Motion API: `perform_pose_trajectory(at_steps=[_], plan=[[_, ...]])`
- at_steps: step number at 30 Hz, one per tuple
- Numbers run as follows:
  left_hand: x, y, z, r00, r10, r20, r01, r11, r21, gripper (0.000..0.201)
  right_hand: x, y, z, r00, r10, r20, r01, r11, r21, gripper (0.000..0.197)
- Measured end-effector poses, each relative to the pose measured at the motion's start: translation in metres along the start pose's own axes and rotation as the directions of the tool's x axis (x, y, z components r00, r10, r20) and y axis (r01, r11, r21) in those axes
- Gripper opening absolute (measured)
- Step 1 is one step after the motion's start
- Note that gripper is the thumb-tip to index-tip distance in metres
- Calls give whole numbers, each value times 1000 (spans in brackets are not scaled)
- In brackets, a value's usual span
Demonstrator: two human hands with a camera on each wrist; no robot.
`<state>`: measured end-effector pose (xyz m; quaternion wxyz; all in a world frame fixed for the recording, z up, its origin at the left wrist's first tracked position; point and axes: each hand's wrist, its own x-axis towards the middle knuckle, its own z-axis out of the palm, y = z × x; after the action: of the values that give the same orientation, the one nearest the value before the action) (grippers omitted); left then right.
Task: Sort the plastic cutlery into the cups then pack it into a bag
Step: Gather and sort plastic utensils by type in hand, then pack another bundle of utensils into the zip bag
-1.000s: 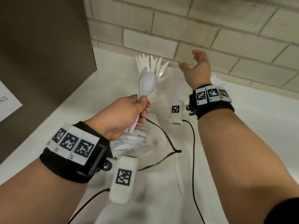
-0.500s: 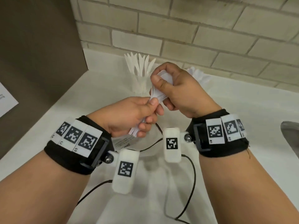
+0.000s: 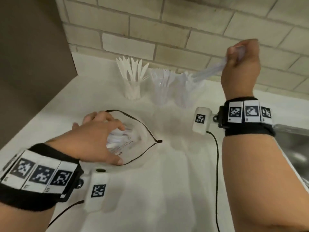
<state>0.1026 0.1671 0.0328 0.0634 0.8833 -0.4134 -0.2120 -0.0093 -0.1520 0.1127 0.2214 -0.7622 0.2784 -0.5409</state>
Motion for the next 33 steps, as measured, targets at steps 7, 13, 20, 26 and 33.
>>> perform_pose_trajectory(at_steps=[7,13,20,26,33], plan=[[32,6,29,997,23,72,-31,993,118,120,16,31,50,987,-14,161,48,976,-214,16],[38,4,36,994,23,107,-39,988,147,120,12,52,77,824,307,477,7,835,-550,21],[42,7,42,995,54,83,-65,990,124,107,-4,37,72,695,382,609,216,697,-684,43],[43,14,41,995,47,87,-51,998,37,83,-68,-41,66,727,-63,683,301,924,-236,28],[36,7,32,1000,22,12,-18,963,-270,48,-156,-68,71,59,42,997,470,880,-65,27]])
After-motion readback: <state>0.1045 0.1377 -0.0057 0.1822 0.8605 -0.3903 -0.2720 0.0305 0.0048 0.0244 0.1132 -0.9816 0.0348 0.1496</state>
